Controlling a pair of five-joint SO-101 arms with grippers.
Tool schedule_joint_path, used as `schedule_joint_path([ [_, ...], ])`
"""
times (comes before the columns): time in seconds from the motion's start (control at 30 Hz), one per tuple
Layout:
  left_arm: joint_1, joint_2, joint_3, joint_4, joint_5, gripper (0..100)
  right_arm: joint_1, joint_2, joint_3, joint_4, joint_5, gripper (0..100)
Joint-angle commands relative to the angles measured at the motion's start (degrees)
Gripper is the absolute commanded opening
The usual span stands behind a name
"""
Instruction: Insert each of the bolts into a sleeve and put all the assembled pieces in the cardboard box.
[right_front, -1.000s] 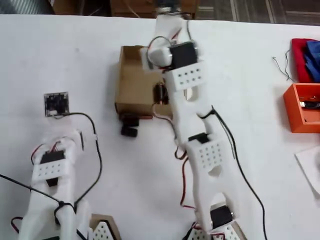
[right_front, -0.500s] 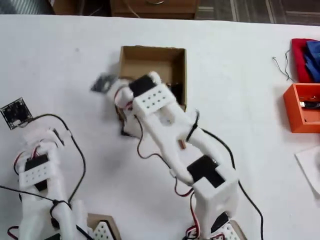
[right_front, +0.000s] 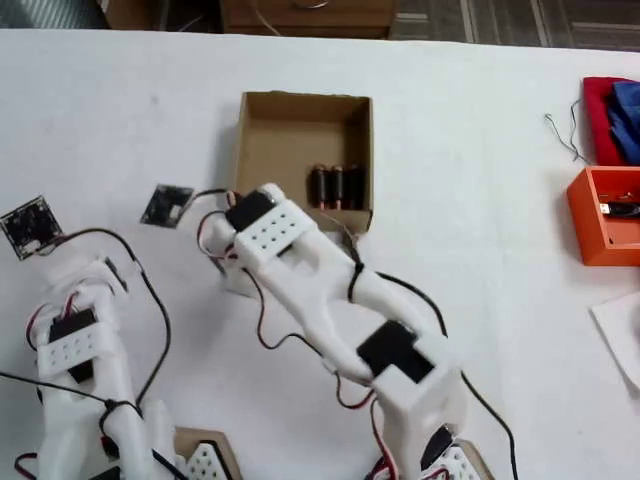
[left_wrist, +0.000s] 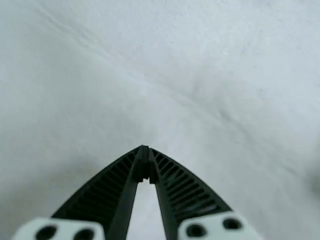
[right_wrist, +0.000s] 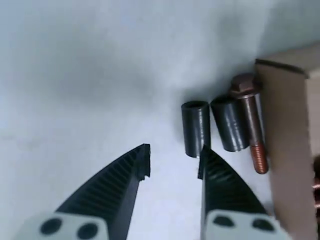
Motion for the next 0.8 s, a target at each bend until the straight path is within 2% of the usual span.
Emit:
schedule_joint_path([
  [0.0,-2.5,-0.3,-0.6,-1.1,0.5,3,-0.4,2.0,-0.4,-0.8,0.4,13.4],
  [0.43,-3.3,-0.3,-0.6,-1.1,0.5,3,0.2,5.9,-0.8,-3.3,0.4,13.4],
  [0.77,-3.3,-0.3,-0.6,-1.1,0.5,3,0.1,5.9,-14.5,11.2,0.0,13.4],
])
